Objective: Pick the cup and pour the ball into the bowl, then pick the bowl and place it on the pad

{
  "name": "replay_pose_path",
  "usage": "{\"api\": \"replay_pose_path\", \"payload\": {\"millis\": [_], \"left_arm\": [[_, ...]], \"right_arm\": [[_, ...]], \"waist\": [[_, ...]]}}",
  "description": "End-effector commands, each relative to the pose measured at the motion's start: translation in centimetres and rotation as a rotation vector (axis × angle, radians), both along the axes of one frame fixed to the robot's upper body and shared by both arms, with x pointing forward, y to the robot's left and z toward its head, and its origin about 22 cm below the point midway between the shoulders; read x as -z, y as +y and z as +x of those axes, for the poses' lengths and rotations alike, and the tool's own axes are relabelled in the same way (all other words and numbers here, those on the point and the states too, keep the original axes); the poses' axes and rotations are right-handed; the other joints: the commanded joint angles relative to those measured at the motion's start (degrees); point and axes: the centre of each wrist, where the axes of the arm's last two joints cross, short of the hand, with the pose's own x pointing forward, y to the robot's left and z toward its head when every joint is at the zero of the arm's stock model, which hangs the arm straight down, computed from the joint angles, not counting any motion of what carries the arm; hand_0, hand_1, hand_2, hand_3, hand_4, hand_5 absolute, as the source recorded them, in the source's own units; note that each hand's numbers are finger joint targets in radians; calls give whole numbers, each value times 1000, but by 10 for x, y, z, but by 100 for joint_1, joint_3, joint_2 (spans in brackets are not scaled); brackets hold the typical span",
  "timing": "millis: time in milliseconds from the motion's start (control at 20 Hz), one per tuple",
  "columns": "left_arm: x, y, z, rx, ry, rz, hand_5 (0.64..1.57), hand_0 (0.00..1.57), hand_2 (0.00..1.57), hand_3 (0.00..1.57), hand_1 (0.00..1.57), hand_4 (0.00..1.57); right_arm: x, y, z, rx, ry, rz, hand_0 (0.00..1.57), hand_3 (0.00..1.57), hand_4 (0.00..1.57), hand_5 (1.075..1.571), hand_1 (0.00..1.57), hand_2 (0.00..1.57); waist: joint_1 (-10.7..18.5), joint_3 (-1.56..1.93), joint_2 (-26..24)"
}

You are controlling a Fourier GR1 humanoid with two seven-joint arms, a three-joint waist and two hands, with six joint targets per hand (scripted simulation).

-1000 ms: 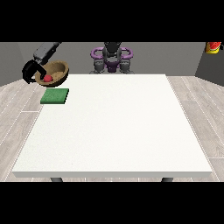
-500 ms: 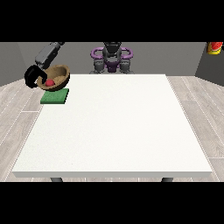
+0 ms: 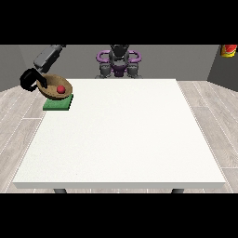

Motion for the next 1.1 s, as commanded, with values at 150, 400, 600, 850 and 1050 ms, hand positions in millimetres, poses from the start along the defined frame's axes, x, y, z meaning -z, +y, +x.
{"api": "replay_pose_path", "payload": {"millis": [150,400,600,850,1050], "left_arm": [[21,24,-14,-17,-19,2,1564,0,0,0,0,1187],[-32,24,-14,3,-110,13,1567,0,0,0,0,1194],[4,12,-4,-17,-25,22,1568,0,0,0,0,1199],[-13,-24,11,41,-20,14,1569,0,0,0,0,1190],[38,-12,10,-21,114,-14,1569,0,0,0,0,1190]], "right_arm": [[16,35,17,-7,-65,64,1451,753,0,1540,1451,1383],[-30,5,20,37,-160,-61,1151,1000,187,1532,1151,1324],[-15,23,27,-101,43,-85,0,0,0,1442,0,212],[-1,25,27,-99,60,-66,0,0,0,1407,0,0],[-53,22,40,-164,124,-112,0,0,200,1375,0,0]], "waist": [[-1,-8,193],[122,-1,722],[170,-6,232],[251,7,5],[-95,-13,-759]]}}
